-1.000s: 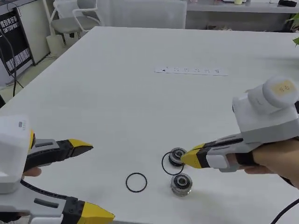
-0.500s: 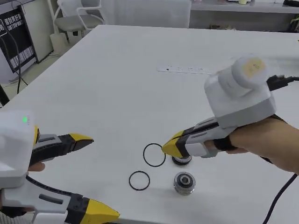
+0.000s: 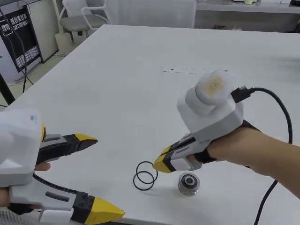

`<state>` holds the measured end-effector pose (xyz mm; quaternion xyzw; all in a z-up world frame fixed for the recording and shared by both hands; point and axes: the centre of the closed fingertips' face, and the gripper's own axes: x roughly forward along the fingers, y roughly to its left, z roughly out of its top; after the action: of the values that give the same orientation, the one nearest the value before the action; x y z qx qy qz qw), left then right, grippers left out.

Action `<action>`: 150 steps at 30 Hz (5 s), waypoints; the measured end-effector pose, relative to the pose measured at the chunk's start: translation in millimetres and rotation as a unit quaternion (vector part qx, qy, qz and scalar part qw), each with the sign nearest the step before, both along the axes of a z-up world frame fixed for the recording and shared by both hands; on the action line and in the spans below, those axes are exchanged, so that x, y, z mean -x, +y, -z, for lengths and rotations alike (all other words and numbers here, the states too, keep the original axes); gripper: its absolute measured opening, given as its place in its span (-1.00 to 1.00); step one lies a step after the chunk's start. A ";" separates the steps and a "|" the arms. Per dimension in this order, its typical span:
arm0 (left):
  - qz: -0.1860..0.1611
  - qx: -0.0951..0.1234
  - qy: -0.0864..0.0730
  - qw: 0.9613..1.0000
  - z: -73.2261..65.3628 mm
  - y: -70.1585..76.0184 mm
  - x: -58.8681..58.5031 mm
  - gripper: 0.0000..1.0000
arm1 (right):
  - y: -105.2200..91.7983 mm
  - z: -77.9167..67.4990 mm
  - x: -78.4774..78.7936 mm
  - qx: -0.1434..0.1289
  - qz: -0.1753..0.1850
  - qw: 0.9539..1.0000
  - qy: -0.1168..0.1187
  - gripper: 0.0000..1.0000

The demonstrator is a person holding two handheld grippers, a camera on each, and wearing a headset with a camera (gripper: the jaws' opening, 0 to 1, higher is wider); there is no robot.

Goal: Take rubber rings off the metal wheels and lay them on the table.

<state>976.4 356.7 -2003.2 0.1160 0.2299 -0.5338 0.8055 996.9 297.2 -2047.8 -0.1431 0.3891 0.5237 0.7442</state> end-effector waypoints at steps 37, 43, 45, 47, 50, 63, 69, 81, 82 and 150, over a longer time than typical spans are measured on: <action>-0.002 -0.028 0.022 0.999 11.0 4.1 3.1 0.82 | -35.9 -15.2 -33.9 -0.040 0.082 0.995 -0.049 -0.81; 0.012 -0.025 0.013 1.000 4.9 1.3 4.2 0.83 | -43.2 -32.1 -39.7 -0.068 0.082 0.991 -0.076 -0.73; 0.013 -0.021 0.008 1.000 -0.6 0.5 2.1 0.82 | -46.5 -36.4 -41.4 -0.076 0.082 0.990 -0.084 -0.71; 0.012 -0.012 0.004 1.000 -8.1 -1.5 -1.3 0.82 | -51.0 -39.9 -44.2 -0.082 0.088 0.989 -0.088 -0.69; 0.014 -0.003 -0.007 1.000 -18.9 -4.3 -6.9 0.83 | -59.3 -45.3 -49.2 -0.090 0.102 0.986 -0.094 -0.68; 0.064 0.018 -0.077 0.995 -73.5 -46.7 -41.0 0.83 | -110.4 -49.0 -64.8 -0.091 0.187 0.972 -0.105 -0.68; 0.102 0.026 -0.103 0.989 -90.8 -83.7 -53.4 0.83 | -122.7 -37.4 -65.7 -0.084 0.208 0.970 -0.097 -0.69; 0.126 0.035 -0.113 0.985 -73.8 -140.4 -79.2 0.62 | -123.0 -14.7 -61.5 -0.077 0.204 0.973 -0.079 -0.68; 0.126 0.034 -0.112 0.985 -69.5 -142.9 -80.4 0.60 | -122.6 -13.2 -61.1 -0.077 0.204 0.973 -0.077 -0.69; 0.065 -0.033 -0.038 0.997 60.9 -149.0 -80.2 -0.84 | -91.6 33.4 -45.9 -0.040 0.123 0.989 -0.071 -0.70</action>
<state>1056.6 207.7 -2064.1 0.1771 0.2083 -0.5725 0.7730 1042.8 205.6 -2081.3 -0.1013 0.3286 0.4316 0.8339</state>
